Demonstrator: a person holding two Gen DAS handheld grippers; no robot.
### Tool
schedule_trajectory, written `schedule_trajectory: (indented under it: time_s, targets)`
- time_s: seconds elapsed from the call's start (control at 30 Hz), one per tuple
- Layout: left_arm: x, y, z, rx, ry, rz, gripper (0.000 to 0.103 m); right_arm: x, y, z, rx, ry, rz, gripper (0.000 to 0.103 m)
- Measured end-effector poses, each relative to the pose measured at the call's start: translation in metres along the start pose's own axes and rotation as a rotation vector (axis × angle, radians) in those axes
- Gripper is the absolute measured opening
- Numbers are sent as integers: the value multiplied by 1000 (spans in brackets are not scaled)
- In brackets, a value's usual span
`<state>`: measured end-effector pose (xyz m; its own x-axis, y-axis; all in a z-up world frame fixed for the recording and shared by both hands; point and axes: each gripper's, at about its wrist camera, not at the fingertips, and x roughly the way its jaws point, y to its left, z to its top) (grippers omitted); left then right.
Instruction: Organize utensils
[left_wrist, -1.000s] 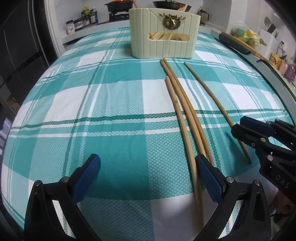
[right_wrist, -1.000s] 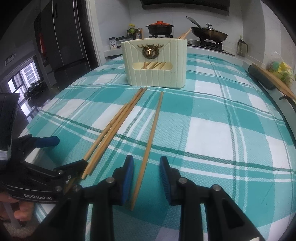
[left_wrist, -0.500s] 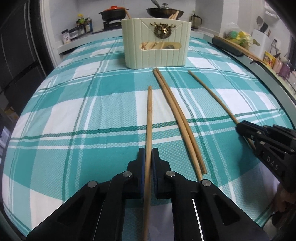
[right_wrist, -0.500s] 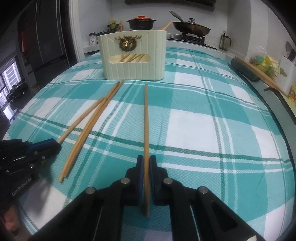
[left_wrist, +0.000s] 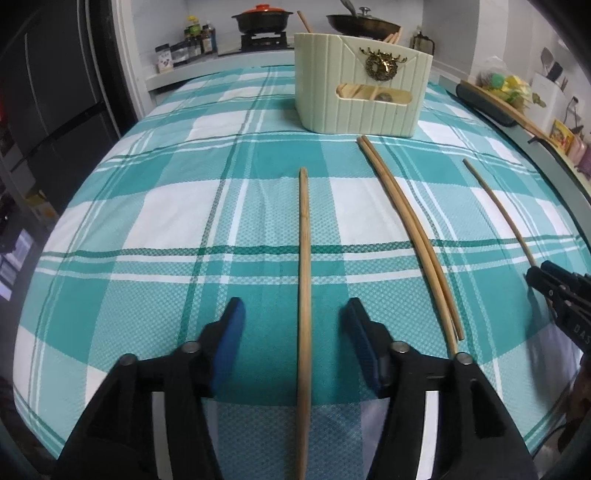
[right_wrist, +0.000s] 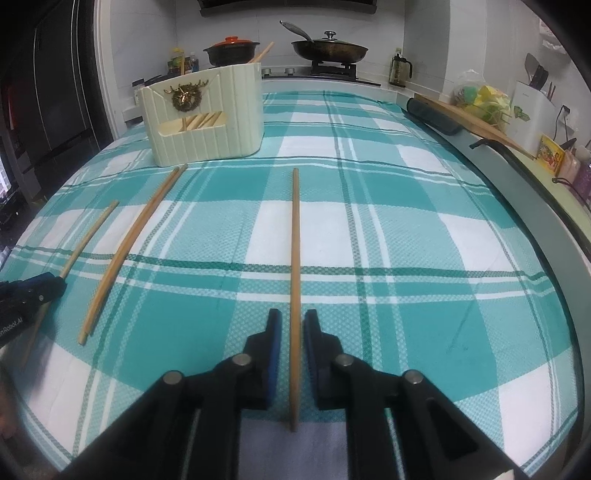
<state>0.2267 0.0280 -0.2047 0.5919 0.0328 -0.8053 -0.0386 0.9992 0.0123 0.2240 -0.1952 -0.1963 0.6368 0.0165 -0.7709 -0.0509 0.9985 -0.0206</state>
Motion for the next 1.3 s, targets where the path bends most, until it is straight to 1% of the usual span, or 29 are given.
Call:
schedule_trajectory:
  time_s: [0.03, 0.23, 0.43, 0.6, 0.73, 1.07, 1.2, 1.3]
  targets:
    - [1, 0, 0, 6, 5, 0, 62, -1, 1, 0, -3, 2, 11, 38]
    - [7, -1, 8, 34, 23, 2, 64, 3, 1, 4, -31, 30, 28, 38]
    - [13, 1, 16, 33, 24, 1, 64, 10, -5, 10, -28, 13, 26, 38]
    - [17, 1, 22, 43, 33, -2, 65, 16, -3, 19, -73, 37, 25, 38]
    - [22, 3, 30, 38, 40, -13, 65, 22, -2, 28, -92, 60, 35, 38]
    - [35, 6, 47, 46, 59, -33, 66, 42, -2, 50, -107, 74, 66, 38]
    - [39, 8, 52, 51, 74, -56, 65, 48, -2, 56, -123, 77, 78, 38]
    - [41, 12, 56, 62, 91, -81, 65, 51, -4, 62, -127, 95, 93, 38]
